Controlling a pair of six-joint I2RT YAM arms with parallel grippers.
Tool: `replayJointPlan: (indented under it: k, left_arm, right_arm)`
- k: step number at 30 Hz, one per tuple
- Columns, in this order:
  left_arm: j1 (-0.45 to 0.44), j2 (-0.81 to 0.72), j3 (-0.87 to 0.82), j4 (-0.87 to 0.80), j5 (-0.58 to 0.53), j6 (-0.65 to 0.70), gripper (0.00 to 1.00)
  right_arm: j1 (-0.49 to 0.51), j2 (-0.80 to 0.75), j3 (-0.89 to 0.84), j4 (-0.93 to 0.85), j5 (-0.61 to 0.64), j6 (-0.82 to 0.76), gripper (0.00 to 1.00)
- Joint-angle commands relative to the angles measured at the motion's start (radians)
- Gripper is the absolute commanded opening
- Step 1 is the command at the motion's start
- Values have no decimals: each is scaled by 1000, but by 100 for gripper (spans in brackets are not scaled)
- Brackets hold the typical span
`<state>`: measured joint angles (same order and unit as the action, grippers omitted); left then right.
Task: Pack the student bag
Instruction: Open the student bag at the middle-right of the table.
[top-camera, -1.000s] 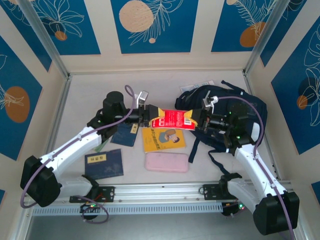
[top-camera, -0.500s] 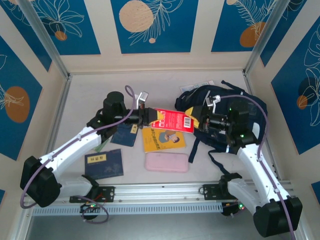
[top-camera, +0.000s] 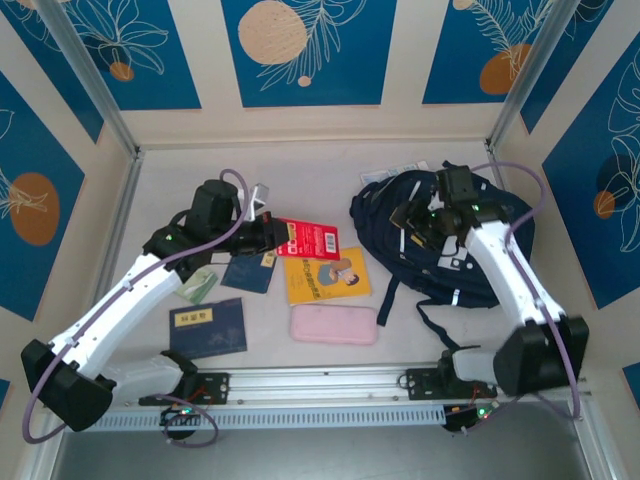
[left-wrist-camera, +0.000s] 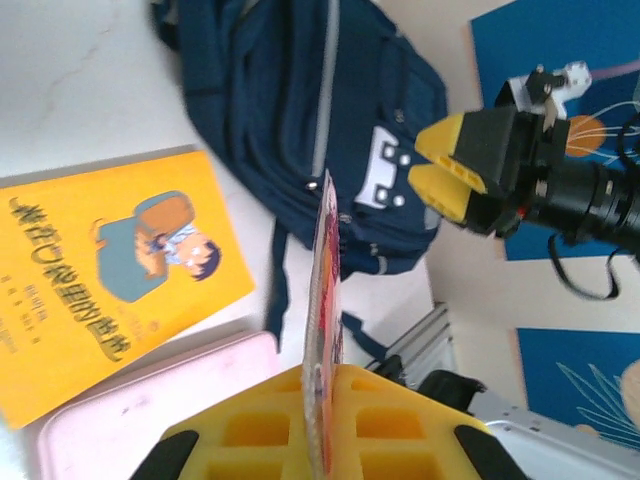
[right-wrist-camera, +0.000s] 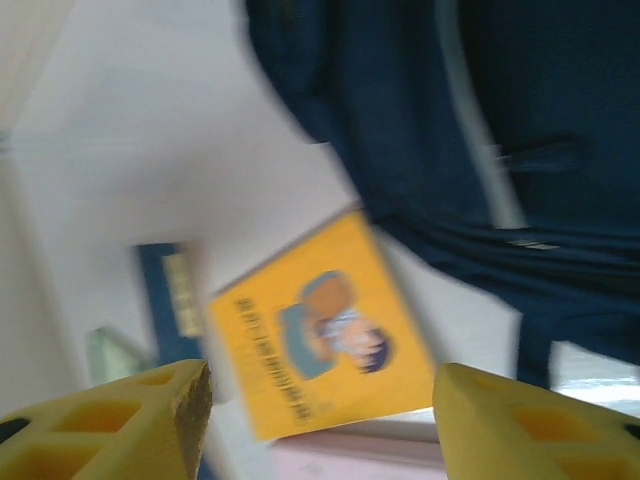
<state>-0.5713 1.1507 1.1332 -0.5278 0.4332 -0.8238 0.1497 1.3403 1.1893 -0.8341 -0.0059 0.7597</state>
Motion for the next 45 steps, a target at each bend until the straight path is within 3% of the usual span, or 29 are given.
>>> replayJointPlan:
  k: [1, 8, 16, 20, 23, 25, 27, 29, 33, 39, 42, 45]
  left_arm:
    - [8, -23, 24, -99, -47, 53, 0]
    - [7, -39, 11, -121, -41, 99, 0]
    - [13, -30, 10, -117, -13, 135, 0]
    - [18, -19, 21, -130, -13, 150, 0]
    - [22, -12, 22, -131, -13, 156, 0]
    - [22, -5, 25, -134, -18, 156, 0]
    - [23, 5, 27, -138, -25, 155, 0]
    - [23, 10, 28, -137, -32, 152, 0]
    - [23, 28, 39, -141, -48, 151, 0]
    - [24, 43, 126, -241, -172, 197, 0]
    - [23, 49, 168, -280, -217, 213, 0]
    - [22, 59, 186, -277, -204, 209, 0]
  right_arm:
    - [14, 159, 132, -121, 209, -107, 67]
    - [43, 426, 297, -104, 306, -127, 77]
    - [86, 710, 516, -176, 351, -98, 77]
    - [94, 774, 540, -184, 368, -106, 69]
    - [92, 790, 534, -189, 372, -120, 49]
    - [92, 773, 521, -185, 374, -138, 25]
    - [93, 734, 506, -175, 375, -158, 8]
    - [98, 685, 492, -161, 364, -201, 0]
    - [123, 576, 483, -134, 310, -340, 0]
    - [159, 410, 470, -136, 175, -426, 0]
    - [128, 262, 356, -9, -74, -439, 0]
    - [106, 104, 223, 135, -226, -478, 0]
